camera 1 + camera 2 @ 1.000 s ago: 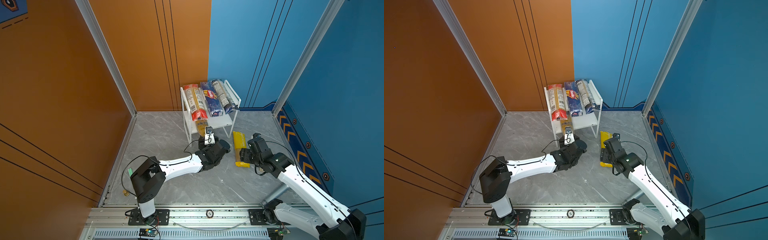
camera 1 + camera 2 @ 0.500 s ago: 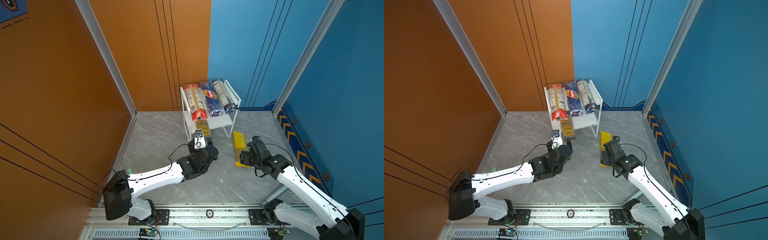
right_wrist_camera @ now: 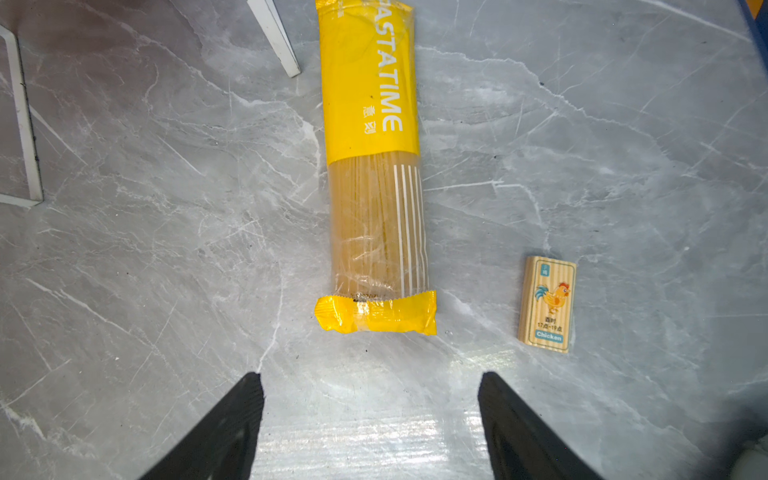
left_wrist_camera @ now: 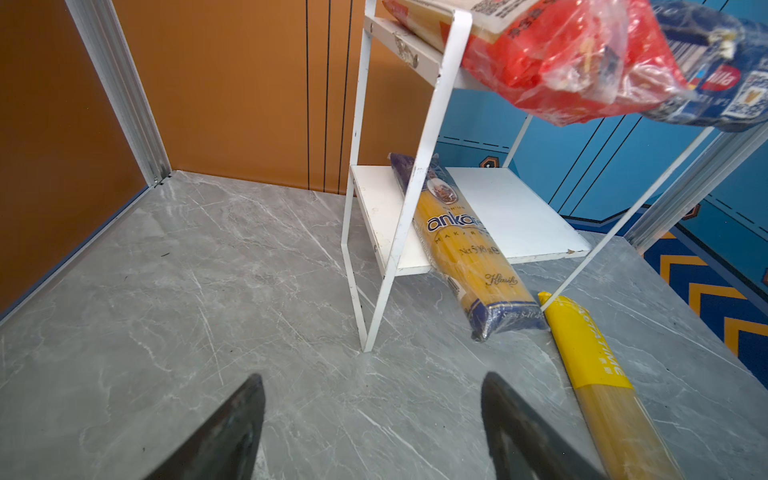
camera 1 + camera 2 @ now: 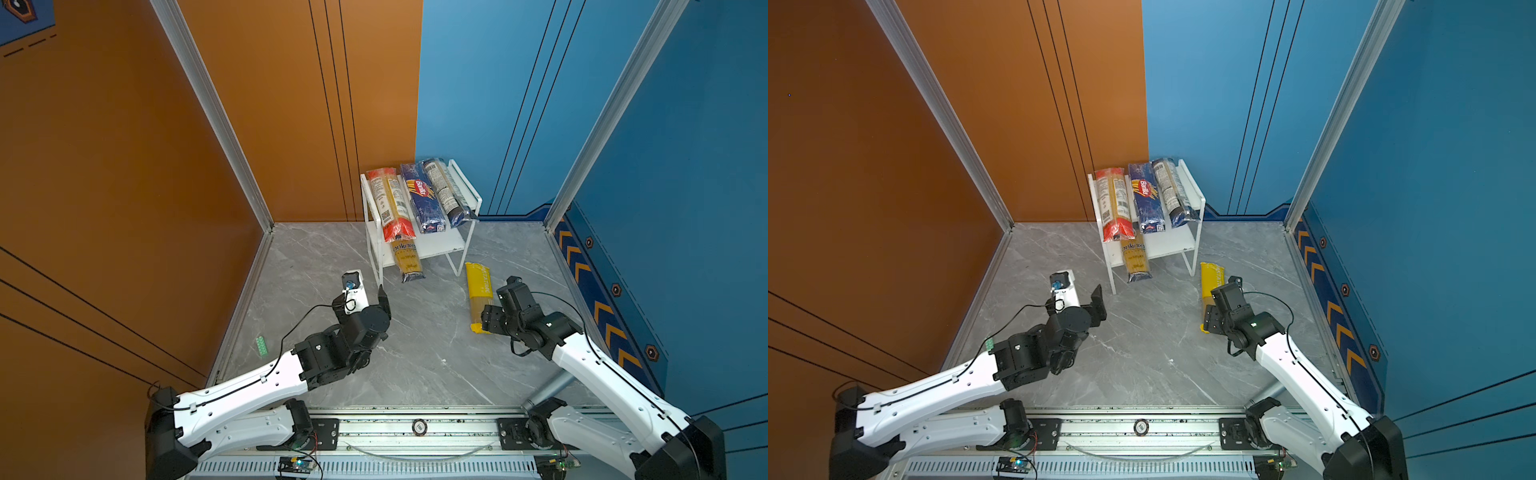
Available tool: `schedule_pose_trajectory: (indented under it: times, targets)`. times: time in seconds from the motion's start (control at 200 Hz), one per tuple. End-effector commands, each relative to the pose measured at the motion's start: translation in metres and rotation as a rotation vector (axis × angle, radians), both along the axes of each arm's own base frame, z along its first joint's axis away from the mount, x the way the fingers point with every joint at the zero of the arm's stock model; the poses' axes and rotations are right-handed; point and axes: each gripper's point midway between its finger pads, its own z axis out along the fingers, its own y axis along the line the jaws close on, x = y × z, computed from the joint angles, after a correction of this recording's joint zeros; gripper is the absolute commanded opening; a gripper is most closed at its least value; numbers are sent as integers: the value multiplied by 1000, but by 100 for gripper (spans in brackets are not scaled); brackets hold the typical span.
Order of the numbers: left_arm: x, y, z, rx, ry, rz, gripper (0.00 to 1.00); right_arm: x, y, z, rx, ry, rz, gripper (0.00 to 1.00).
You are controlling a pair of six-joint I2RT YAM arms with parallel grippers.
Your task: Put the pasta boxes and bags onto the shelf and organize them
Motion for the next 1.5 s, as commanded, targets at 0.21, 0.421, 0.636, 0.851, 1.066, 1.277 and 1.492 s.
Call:
schedule_pose_trajectory:
  times: [0.21, 0.421, 0.636, 0.851, 1.066, 1.277, 1.492]
  targets:
    - [-7, 23, -37, 39, 73, 47, 85, 4, 1, -13, 3, 21, 15, 80]
    - [-8, 29, -49, 61, 100, 61, 92, 6, -3, -22, -3, 45, 4, 80]
    - [-8, 36, -55, 54, 114, 85, 98, 9, -5, -33, -8, 70, 0, 80]
    - [-8, 39, -57, 52, 128, 92, 98, 12, -5, -47, -1, 96, 1, 80]
    - [-7, 38, -66, 52, 151, 93, 98, 19, -3, -57, -10, 113, 15, 81]
    - [-3, 39, -74, 47, 176, 103, 98, 35, -3, -59, -50, 133, 21, 82]
    - [1, 46, -78, 45, 191, 119, 98, 51, -4, -76, -80, 182, 15, 84]
